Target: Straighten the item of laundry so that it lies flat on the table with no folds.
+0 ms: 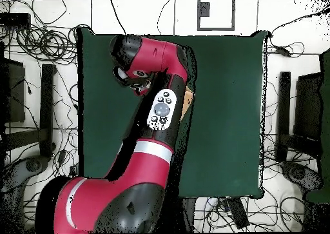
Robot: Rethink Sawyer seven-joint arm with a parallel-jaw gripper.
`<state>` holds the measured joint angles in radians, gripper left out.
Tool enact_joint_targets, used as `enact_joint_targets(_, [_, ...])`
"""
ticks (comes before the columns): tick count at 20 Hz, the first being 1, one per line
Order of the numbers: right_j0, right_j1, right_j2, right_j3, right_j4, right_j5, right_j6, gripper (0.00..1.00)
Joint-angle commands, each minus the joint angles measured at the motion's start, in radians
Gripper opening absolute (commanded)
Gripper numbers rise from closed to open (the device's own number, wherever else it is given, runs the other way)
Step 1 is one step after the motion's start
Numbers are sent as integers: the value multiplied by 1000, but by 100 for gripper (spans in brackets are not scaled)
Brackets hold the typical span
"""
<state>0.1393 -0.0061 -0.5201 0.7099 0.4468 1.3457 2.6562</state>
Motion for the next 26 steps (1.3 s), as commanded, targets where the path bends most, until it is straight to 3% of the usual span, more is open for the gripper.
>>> enact_joint_targets(1, [-10, 21, 40, -32, 30, 79, 280, 100])
enact_joint_targets(26, [-26, 85, 13, -156, 35, 139, 320, 100])
